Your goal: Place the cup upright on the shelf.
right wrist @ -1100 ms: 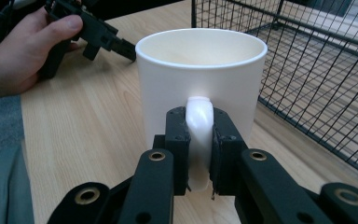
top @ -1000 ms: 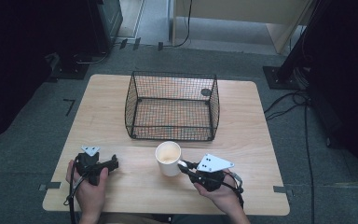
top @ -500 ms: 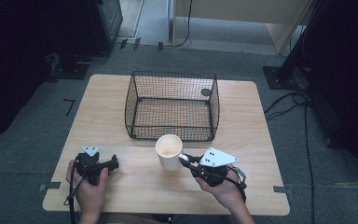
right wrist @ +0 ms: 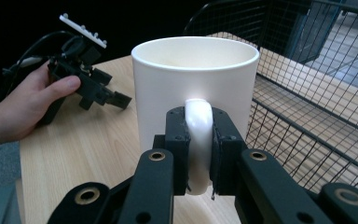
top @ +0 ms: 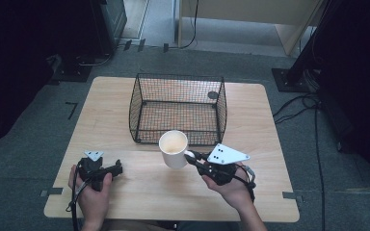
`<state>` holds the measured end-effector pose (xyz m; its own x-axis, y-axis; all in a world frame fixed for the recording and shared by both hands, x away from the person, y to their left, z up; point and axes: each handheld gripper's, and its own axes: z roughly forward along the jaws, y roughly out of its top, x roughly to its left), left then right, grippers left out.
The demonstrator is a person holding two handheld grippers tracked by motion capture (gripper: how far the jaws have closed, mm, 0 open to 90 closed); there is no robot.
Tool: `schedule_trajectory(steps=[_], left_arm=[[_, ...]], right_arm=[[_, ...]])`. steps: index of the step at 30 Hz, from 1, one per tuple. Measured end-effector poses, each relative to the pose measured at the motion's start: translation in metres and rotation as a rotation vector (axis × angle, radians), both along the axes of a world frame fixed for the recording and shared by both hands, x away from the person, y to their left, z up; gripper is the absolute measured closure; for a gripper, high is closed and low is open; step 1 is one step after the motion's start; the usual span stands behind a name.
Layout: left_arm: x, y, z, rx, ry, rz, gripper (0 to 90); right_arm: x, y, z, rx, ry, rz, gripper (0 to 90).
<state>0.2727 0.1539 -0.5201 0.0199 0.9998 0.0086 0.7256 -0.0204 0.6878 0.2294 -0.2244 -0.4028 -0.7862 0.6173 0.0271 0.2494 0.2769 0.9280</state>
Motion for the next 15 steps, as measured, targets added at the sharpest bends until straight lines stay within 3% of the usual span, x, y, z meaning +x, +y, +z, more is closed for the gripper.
schedule_trajectory(steps=[15], left_arm=[[0.000,0.000,0.000,-0.002,-0.003,-0.001,0.0]], right_arm=[[0.016,0.002,0.023,0.028,-0.037,-0.013,80.7]])
